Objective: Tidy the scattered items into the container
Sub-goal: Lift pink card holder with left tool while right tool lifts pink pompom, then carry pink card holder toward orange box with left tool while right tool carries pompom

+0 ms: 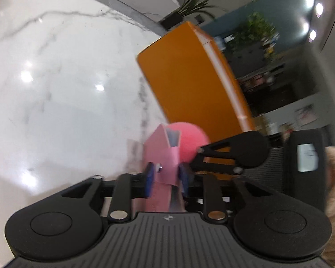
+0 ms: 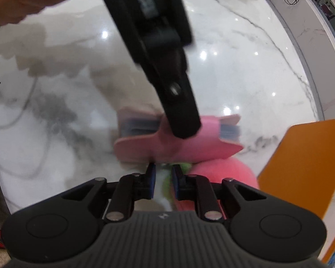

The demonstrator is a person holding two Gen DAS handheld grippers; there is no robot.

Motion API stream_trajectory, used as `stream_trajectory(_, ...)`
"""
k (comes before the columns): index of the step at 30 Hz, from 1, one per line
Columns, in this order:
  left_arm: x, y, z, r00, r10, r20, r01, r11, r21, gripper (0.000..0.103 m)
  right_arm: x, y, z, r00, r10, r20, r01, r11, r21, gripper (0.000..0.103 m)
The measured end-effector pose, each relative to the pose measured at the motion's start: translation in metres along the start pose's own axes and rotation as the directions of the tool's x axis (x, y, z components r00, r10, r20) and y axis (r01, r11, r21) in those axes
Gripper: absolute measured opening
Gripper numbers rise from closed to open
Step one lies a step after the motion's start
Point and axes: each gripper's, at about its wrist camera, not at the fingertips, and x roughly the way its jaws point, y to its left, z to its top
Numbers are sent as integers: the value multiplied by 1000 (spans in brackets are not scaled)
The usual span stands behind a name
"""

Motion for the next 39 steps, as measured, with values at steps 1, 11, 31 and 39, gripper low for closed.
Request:
stream_trajectory(1, 4, -4, -1, 999, 47, -5, -46, 999, 28, 35, 1, 2, 0, 1000, 5, 4, -5, 1000, 1, 18)
stream_trajectory(11, 19, -11, -1, 994, 104, -26, -101, 990, 99, 25, 3, 1, -1, 1000, 5, 5, -5, 1000, -5, 22)
stream_trajectory(31, 13, -13, 1, 989, 140, -38, -133, 981, 142, 27, 0, -40, 0, 995, -32, -94, 31, 999, -10, 62)
stream_trajectory(39, 16, -20, -1, 988, 146, -47, -136, 975, 177, 28, 22, -47, 6, 997, -10, -81, 12, 1000, 23, 55)
